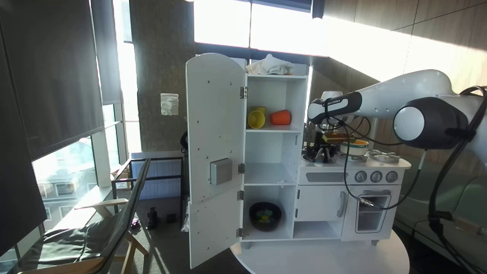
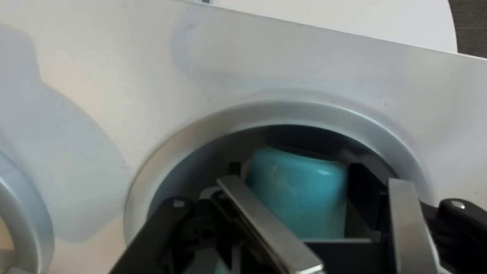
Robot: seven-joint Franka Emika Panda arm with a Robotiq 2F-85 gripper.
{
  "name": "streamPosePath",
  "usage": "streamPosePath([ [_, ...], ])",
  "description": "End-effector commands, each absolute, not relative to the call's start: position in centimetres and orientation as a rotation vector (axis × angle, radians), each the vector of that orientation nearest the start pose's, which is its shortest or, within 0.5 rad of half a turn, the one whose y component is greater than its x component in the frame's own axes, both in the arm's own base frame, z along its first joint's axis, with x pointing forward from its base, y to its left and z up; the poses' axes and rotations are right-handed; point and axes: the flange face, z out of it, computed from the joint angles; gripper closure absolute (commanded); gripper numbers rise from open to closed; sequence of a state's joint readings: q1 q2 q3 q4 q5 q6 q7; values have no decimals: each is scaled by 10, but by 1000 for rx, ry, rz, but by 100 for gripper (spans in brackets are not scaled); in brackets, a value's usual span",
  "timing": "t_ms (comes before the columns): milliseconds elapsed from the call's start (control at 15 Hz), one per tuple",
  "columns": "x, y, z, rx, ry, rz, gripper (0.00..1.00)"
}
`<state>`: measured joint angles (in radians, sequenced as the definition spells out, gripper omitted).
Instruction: Put the cups in the cabinet
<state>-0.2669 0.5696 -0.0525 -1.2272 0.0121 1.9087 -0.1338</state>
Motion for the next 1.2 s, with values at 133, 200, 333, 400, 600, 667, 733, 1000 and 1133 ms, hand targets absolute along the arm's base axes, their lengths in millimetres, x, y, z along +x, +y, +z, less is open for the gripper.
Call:
streamPosePath([
  [133, 696, -224, 461, -3116, 314, -217, 56],
  [200, 696, -226, 466, -3111, 320, -224, 56],
  [333, 695, -229, 474, -3102, 347, -267, 56],
  [400, 695, -231, 480, -3096, 360, -292, 56],
  [600, 694, -236, 503, -3077, 407, -397, 56],
  [667, 693, -237, 512, -3077, 422, -428, 56],
  [733, 691, -239, 519, -3080, 437, -450, 56],
  [1000, 683, -251, 551, -3074, 544, -591, 56],
  [1133, 675, -255, 565, -3049, 641, -621, 56],
])
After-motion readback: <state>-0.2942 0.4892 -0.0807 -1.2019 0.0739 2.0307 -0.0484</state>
